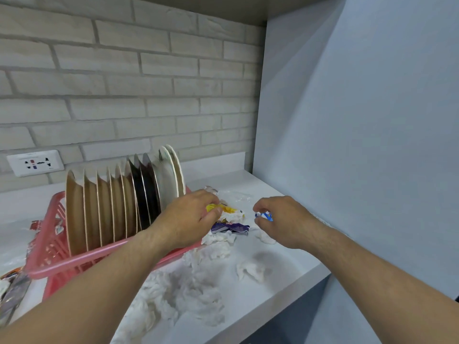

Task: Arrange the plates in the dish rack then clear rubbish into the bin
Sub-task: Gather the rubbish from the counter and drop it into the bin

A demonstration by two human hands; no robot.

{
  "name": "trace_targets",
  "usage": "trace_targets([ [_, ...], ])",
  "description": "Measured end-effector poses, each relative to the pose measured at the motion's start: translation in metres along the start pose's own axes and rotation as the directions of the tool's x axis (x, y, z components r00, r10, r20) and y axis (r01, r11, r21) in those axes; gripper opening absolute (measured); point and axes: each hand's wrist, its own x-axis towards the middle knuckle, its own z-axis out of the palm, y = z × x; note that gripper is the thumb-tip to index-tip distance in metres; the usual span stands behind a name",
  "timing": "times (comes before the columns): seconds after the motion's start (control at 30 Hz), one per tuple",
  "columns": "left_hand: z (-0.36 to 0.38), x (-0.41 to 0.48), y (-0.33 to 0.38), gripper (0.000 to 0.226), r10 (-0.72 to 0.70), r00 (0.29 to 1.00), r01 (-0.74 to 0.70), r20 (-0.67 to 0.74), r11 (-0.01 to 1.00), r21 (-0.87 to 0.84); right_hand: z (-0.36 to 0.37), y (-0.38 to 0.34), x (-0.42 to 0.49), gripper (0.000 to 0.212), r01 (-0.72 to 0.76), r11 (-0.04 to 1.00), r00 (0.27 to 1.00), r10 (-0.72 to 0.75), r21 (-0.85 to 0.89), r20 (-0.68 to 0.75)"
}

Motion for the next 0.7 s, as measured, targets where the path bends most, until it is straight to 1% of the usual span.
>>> trace_targets([
  [0.1, 0.013, 0.007, -0.007, 0.034, -0.001, 1.000, 0.001, 0.010, 1.000, -0.012, 0.009, 0.010, 0.001, 0.030, -0.042, 0.999, 0.999, 0.042, -0.003, 0.014],
  [0.17, 0.024, 0.013, -0.008, 0.034, 0.010, 1.000, -0.010, 0.028, 1.000, -0.020, 0.018, 0.016, -0.001, 0.032, -0.071, 0.997, 0.996, 0.071, -0.009, 0.049],
  [0.33, 0.061, 0.020, -0.002, 0.033, 0.036, 0.997, -0.034, 0.064, 0.999, -0.043, 0.042, 0.031, 0.001, 0.038, -0.059, 0.997, 0.984, 0.067, -0.053, 0.167],
  [0.5, 0.095, 0.047, 0.007, 0.035, 0.013, 0.996, -0.009, 0.094, 0.999, -0.045, 0.052, 0.068, 0.024, 0.039, -0.038, 0.997, 0.969, 0.051, -0.060, 0.242],
  [0.57, 0.107, 0.061, 0.010, 0.036, -0.016, 0.995, 0.020, 0.095, 0.999, -0.036, 0.051, 0.088, 0.037, 0.034, -0.045, 0.998, 0.960, 0.058, -0.054, 0.272],
  [0.6, 0.114, 0.070, 0.012, 0.035, -0.030, 0.996, 0.033, 0.090, 0.999, -0.033, 0.051, 0.100, 0.044, 0.028, -0.043, 0.997, 0.962, 0.058, -0.060, 0.267],
  [0.67, 0.123, 0.088, 0.015, 0.034, -0.046, 0.996, 0.048, 0.081, 0.999, -0.019, 0.047, 0.122, 0.059, 0.014, -0.070, 0.994, 0.970, 0.087, -0.081, 0.229],
  [0.7, 0.128, 0.098, 0.017, 0.034, -0.053, 0.996, 0.054, 0.073, 0.999, -0.007, 0.045, 0.133, 0.067, 0.014, -0.098, 0.992, 0.972, 0.113, -0.081, 0.206],
])
